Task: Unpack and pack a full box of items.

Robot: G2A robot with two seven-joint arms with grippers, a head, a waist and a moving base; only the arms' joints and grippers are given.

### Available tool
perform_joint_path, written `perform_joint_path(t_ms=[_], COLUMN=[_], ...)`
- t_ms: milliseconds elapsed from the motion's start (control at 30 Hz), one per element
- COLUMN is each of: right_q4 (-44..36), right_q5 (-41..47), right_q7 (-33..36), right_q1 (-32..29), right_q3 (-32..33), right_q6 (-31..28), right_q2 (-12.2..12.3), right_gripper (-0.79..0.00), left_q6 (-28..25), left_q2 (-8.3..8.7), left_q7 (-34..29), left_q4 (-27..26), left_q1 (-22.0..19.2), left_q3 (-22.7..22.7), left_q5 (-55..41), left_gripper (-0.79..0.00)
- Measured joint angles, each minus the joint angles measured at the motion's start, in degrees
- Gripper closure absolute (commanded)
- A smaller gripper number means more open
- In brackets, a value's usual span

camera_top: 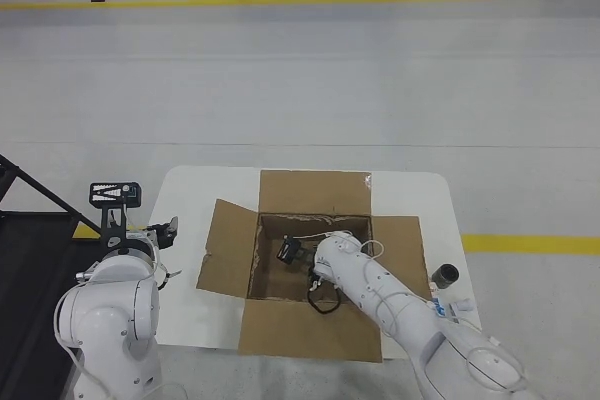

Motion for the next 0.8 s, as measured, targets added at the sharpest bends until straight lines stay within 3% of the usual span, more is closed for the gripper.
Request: perform_joint_path(t_ms=[267, 467, 800], right_q4=[-4.29, -9.15, -5.63], right_q5=[1.99, -0.71, -3.06], right_q7=[0.69, 1.77, -0.13], right_q1=[-0.67, -1.52, -1.70], right_q3=[2.26, 4.73, 4.98], right_q6=[-2.51, 0.30, -1.22], right_q2=[0.82, 2.64, 2.81], right_gripper=[-0.785, -0.785, -0.785], left_q6=[0.00, 0.00, 0.00], left_q2=[0.00, 0.00, 0.00], left_q7=[0.00, 0.00, 0.00], left_q4=[0.00, 0.00, 0.00], left_q1=[0.00, 0.00, 0.00], left_q3=[0.00, 0.00, 0.00], left_q5=[0.00, 0.00, 0.00], left_gripper=[-0.785, -0.785, -0.785])
